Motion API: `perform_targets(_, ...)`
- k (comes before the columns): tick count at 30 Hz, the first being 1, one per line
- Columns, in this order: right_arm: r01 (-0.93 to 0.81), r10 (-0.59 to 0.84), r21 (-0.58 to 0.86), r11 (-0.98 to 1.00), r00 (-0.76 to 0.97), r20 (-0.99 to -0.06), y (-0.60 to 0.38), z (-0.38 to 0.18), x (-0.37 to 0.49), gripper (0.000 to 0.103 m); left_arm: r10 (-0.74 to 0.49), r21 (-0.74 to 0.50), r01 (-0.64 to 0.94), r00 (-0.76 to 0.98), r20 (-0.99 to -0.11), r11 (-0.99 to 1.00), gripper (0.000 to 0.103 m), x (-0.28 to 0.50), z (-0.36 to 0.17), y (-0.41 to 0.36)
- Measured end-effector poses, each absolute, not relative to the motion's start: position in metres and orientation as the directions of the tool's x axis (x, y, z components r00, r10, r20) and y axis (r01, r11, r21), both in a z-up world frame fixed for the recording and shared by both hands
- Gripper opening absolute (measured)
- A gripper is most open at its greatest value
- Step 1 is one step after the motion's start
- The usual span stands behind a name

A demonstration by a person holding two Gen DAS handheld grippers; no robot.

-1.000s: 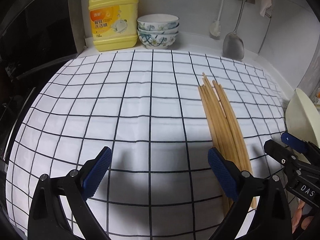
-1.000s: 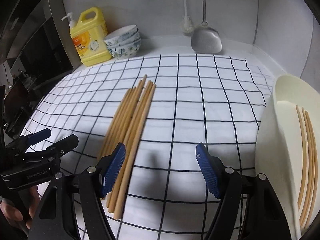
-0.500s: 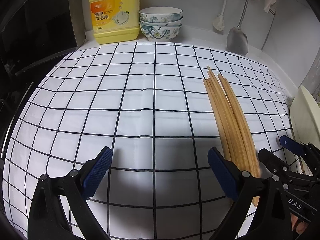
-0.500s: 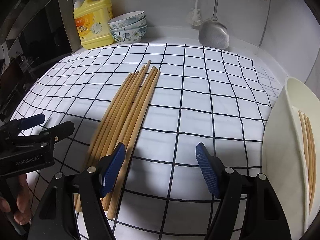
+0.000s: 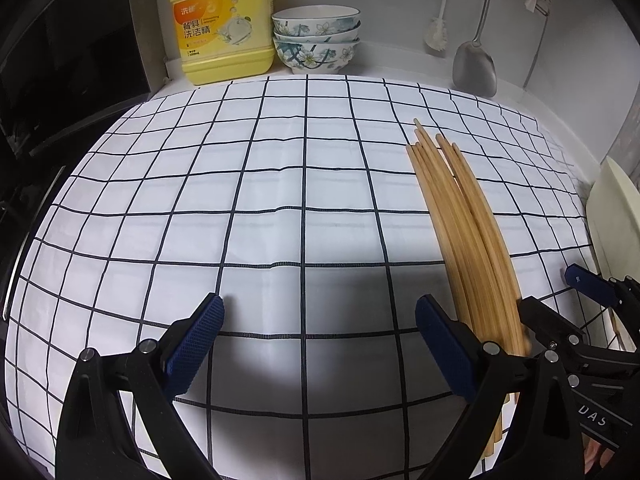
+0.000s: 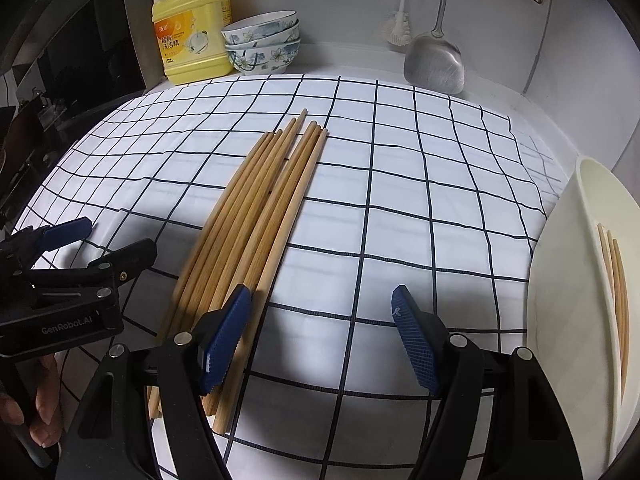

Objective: Organize utensils
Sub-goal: 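Return both open tools to the chopstick row on the grid cloth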

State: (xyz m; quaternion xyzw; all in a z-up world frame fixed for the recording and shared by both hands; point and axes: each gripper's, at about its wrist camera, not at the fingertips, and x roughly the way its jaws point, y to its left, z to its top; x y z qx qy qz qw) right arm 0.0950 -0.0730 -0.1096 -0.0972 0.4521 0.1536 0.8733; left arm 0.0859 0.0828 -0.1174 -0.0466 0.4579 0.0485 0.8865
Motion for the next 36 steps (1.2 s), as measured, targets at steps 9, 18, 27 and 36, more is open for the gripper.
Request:
perform_targets(9, -0.345, 0.143, -0.071, 0.936, 0.556, -0.819, -0.07, -0.11, 0.093, 0.07, 0.033, -0.036, -0.103, 0.602, -0.798, 0.994, 0.095, 0.083, -0.116, 0.079)
perform_targets(18, -0.334, 0.15, -0.05, 0.941, 0.546, -0.824, -0.079, -0.115, 0.099, 0.07, 0.053, 0.006, -0.078, 0.617, -0.785, 0.997, 0.095, 0.082, -0.112, 0.069)
perform_targets(27, -0.301, 0.161, -0.011, 0.954, 0.542, -0.825, -0.095, -0.114, 0.107, 0.07, 0.061, 0.034, -0.055, 0.624, -0.779, 0.998, 0.095, 0.086, -0.108, 0.056)
perform_targets(36, -0.262, 0.157, 0.012, 0.965, 0.541, -0.826, -0.109, -0.114, 0.113, 0.07, 0.07, 0.042, -0.06, 0.609, -0.79, 0.997, 0.095, 0.092, -0.114, 0.055)
